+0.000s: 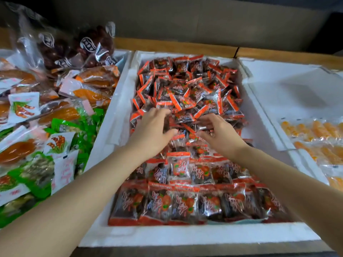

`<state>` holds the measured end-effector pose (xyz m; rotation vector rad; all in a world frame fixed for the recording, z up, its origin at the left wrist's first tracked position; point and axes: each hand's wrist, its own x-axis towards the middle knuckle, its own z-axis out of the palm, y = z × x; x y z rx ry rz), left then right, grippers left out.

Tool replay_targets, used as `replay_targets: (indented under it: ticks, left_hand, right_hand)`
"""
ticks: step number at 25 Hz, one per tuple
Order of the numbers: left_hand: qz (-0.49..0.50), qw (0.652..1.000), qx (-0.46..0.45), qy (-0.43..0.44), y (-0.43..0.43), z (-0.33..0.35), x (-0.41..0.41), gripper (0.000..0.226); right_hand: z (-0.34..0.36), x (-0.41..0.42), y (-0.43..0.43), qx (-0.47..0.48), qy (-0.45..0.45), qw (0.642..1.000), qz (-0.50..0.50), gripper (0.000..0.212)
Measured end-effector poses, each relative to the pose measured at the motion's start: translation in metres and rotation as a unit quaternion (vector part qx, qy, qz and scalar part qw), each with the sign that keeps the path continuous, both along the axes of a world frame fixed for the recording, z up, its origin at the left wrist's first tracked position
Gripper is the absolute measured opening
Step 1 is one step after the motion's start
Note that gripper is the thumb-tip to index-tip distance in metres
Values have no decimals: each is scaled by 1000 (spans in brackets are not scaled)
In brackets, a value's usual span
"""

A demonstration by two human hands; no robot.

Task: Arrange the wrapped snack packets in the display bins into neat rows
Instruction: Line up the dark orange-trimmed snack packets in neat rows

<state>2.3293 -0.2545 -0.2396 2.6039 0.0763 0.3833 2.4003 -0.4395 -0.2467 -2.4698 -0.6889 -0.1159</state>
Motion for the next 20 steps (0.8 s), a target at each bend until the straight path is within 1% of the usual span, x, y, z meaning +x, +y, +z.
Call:
replay_targets:
  ticks: [1,3,5,6,8,10,12,14,16,18,19,20]
  left_hand:
    - [36,999,-12,-1,1,-3,16,60]
    - [89,995,-47,10,5,-13,39,64]
    - [118,992,-40,4,7,-21,50,62]
    - [126,992,-27,-11,6,-24,53,59]
    - [144,988,-22,-41,4,-25,55,55]
    - [177,980,-68,-56,4,-23,58,50]
    - [193,970,-135,-66,6,-23,62,42]
    - [183,961,-181,-101,8,-21,62,33]
    - [166,951,-216,-146,9,-12,54,26]
    - [146,942,-242,-181,6,3,38,18]
    - [133,940,-249,-191,4,11,29,18]
    - [120,941,-254,-187,1,18,18,18]
  right_hand:
    - [-1,11,2,-18,-1,1000,-11,51]
    - [-4,25,10,-89,6,996,-26,63]
    - [-6,31,21,-174,-4,984,-41,71]
    - [-7,33,25,-202,-23,978,-50,69]
    - [-7,36,32,-229,-77,968,-63,57]
    - [-6,37,34,-230,-115,964,-61,41]
    - [-2,40,31,-204,-130,968,-63,30]
    - [6,41,25,-155,-118,979,-65,26]
    - [16,35,16,-78,-101,990,-64,26]
    - [28,24,6,1,-95,993,-76,24]
    - [33,15,0,51,-76,992,-85,23]
    - [37,5,-5,111,-29,989,-90,22]
